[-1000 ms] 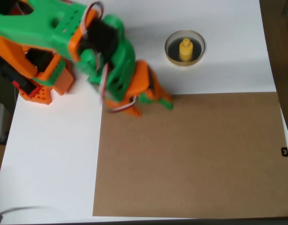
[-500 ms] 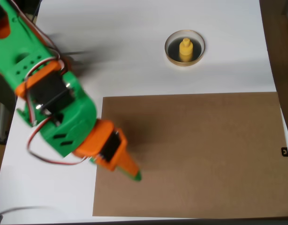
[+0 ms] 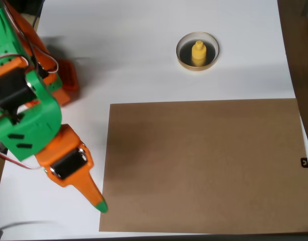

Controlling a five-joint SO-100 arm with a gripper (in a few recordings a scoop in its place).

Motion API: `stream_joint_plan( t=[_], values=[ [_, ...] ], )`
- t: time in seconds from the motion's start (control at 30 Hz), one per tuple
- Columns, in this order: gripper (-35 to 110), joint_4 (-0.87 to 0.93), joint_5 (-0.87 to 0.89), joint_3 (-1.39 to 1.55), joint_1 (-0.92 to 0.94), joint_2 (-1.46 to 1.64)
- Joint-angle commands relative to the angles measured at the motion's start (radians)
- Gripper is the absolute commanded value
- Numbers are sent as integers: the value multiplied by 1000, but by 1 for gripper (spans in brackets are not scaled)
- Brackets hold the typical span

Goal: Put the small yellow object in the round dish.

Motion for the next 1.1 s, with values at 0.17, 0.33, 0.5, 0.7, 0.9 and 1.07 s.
stream_joint_plan(
  t=[0.17,0.33,0.5,0.7,0.9,1.07],
  values=[
    [23,-78,89,190,44,239],
    [25,-144,98,339,92,416],
    [25,-144,149,407,133,495],
    [27,-141,149,532,152,647],
    [27,-60,117,707,120,966],
    [27,31,101,805,94,1169]
  ],
)
